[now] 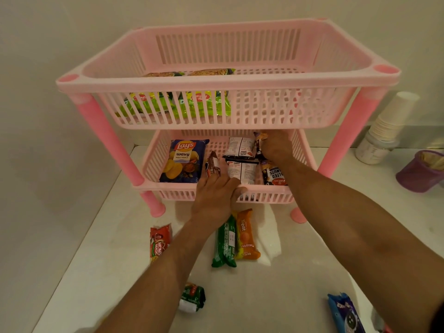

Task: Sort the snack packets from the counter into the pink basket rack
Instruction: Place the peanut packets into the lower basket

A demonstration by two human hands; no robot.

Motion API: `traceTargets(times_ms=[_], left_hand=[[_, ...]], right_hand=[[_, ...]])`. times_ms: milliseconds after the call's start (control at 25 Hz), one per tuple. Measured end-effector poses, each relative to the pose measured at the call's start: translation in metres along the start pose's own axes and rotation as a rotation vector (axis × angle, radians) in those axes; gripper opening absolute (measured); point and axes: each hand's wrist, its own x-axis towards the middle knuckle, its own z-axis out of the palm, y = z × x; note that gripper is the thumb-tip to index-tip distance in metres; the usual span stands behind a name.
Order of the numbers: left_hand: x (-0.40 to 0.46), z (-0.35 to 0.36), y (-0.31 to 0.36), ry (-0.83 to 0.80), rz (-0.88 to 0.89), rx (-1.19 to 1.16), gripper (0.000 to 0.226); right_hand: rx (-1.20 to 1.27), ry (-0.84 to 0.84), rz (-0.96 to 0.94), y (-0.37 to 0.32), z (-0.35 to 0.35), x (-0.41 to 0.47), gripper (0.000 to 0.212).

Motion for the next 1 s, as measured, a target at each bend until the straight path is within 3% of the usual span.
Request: traceTargets(times_ms=[160,320,440,520,680,720,800,920,1000], left_hand=[[0.002,-0.001,0.000,-0.058,-0.009,-0.004,0.038],[0.002,-0.008,0.000,-0.095,-0.023,-0.089,0.034],[0.002,-0.016,-0.002,-0.111,-0.018,-0.310,0.028],[-0.003,-0.026,-0.004,-0.033,-0.012,-0.470,0.027],[-0.040,-0.042,-0.013,0.120,-0.071,-0.493,0.028],[-0.055,-0.046,-0.017,0.080,-0.035,-0.533,0.027],[-0.086,-0.054,-0.027,-0.164,0.019,-0.561,0.032],[-0.125,-0.058,-0.042,-0.623,0.001,-0.370,0.069],[-0.147,-0.056,-0.046,-0.823,-0.001,-0.239,0.085]], right_hand=[[-0.138,-0.213,-0.034,-0.002,-0.008,-0.007,0.033],[0.002,-0.130,-0.131,-0.018,-0.023,-0.024,0.036],[0.120,-0.122,-0.222,-0.034,-0.031,-0.055,0.037],[0.131,-0.124,-0.280,-0.039,-0.033,-0.082,0.036],[0.062,-0.146,-0.344,-0.025,-0.032,-0.125,0.045],[0.039,-0.136,-0.335,-0.020,-0.031,-0.130,0.048],[0.047,-0.125,-0.321,-0.013,-0.031,-0.135,0.052],[0.023,-0.108,-0.366,-0.012,-0.031,-0.139,0.052],[-0.032,-0.117,-0.403,-0.014,-0.030,-0.140,0.048]])
